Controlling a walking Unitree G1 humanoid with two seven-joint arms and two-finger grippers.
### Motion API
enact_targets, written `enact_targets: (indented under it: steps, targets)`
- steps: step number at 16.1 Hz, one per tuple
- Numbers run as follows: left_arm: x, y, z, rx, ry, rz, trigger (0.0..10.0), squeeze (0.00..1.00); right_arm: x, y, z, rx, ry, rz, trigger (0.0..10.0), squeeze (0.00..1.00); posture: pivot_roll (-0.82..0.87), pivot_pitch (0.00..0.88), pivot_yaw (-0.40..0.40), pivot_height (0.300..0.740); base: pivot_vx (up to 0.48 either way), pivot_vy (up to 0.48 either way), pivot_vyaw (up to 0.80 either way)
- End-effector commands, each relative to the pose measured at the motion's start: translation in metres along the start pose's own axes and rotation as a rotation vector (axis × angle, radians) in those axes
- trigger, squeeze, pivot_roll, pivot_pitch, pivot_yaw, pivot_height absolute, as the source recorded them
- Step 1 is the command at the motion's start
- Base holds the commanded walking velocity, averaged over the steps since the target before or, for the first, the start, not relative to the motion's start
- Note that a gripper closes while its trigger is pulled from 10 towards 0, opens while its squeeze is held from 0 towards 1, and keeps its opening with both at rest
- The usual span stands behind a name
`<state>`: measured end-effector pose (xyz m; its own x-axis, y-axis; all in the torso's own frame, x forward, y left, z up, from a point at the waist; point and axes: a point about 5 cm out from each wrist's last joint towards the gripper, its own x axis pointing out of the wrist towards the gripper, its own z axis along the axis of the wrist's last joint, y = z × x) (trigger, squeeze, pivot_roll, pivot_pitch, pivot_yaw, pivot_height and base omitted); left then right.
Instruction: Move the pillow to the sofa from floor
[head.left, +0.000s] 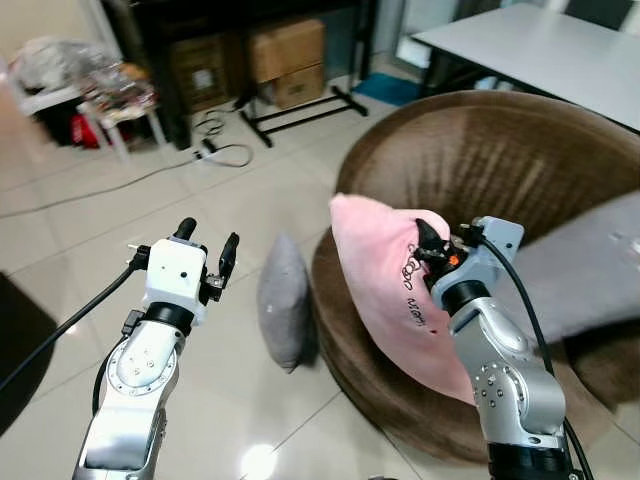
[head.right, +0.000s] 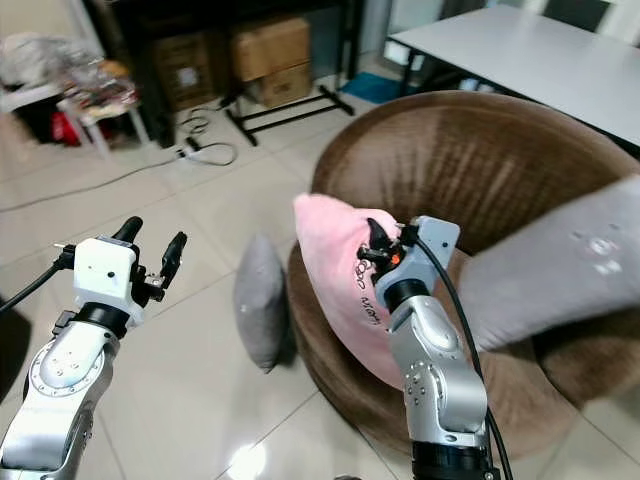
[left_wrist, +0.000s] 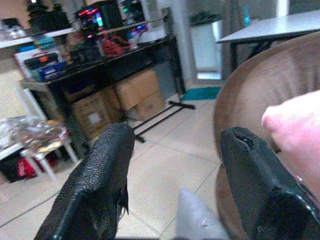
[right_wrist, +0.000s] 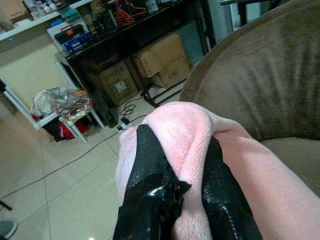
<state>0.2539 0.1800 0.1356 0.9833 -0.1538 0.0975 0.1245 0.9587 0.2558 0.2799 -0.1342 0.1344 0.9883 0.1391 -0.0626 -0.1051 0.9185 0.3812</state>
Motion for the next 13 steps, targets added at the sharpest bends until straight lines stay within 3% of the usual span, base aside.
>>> enact_targets:
  steps: [1,5,9,13]
  targets:
    - [-0.0013,-0.001,0.003,-0.002,-0.016,-0.011,10.0,0.0,-0.0005,0.0078,0.0116,0.005,-0.056,0.046,10.0,0.0,-0.04,0.0,-0.005,0.74,0.259,0.0,-0.79]
    - [-0.0011,0.0,0.0042,-0.012,-0.025,-0.015,10.0,0.0,0.0013,0.0133,0.0114,-0.004,-0.06,0.076,10.0,0.0,-0.03,0.0,-0.007,0.74,0.304,0.0,-0.79]
    - [-0.0021,0.0008,0.0049,-0.016,-0.029,-0.017,10.0,0.0,0.002,0.0137,0.0107,-0.002,-0.061,0.073,10.0,0.0,-0.03,0.0,-0.009,0.74,0.375,0.0,0.0]
    - [-0.002,0.0013,0.005,-0.012,-0.03,-0.022,10.0,0.0,0.0027,0.0131,0.0098,0.005,-0.056,0.071,10.0,0.0,-0.03,0.0,-0.009,0.74,0.373,0.0,-0.79]
